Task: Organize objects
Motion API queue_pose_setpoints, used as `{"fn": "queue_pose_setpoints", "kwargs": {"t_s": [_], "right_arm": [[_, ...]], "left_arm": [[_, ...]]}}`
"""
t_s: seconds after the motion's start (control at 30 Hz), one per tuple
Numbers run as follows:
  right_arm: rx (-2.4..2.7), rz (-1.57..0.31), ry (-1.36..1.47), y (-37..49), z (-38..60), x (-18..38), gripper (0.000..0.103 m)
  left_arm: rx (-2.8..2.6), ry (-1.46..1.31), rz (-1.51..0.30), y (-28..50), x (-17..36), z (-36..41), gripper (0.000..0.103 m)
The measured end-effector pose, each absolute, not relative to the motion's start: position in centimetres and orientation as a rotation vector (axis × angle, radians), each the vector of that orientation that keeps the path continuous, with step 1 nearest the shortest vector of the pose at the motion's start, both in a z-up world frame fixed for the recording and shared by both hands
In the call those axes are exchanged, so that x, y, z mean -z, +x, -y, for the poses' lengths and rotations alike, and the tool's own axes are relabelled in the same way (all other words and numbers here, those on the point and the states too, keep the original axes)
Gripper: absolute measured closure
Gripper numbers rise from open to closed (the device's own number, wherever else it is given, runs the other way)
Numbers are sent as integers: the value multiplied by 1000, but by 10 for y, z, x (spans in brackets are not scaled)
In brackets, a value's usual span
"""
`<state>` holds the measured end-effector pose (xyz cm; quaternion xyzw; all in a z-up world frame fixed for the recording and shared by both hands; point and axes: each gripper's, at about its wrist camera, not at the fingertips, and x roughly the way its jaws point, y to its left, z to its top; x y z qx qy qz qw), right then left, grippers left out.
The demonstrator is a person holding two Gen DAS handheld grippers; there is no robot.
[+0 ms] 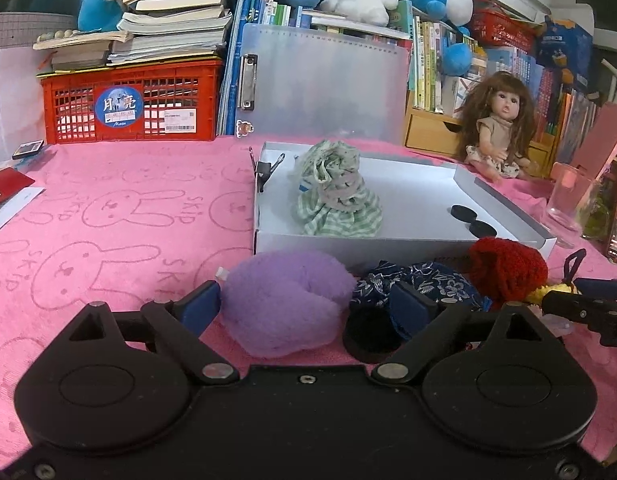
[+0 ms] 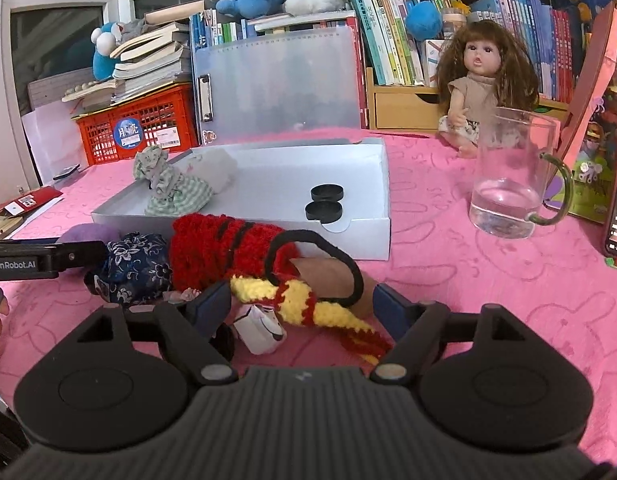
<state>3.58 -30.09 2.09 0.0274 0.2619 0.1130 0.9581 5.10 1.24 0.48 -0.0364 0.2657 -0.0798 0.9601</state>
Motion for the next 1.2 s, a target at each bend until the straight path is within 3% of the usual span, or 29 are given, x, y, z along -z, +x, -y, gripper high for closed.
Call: {"fn": "queue_pose_setpoints", "kwargs": {"t_s": [0.13,0.27,0.33,0.5,0.63,1.2], "right_arm": [[-239,-531,62,35,299,-22,17],[-245,-527,70,34,298,-24,26],[-245,-523,73,33,297,-25,35],[-248,-529,90,33,298,-25,43],[-255,-522,76,32,296,-26,61],[-267,-449,-4,21,282,-38,64]], "left_arm": [[163,-80,-540,52,-4,-12,13],[153,-77,-534,51,-3,-12,20],[147,-81,-533,51,-2,-12,23],[138,-108,-528,50,-2,-17,33],[125,-116,-523,48,-2,-20,41],[154,-117,-475,33,-19,-13,43]]}}
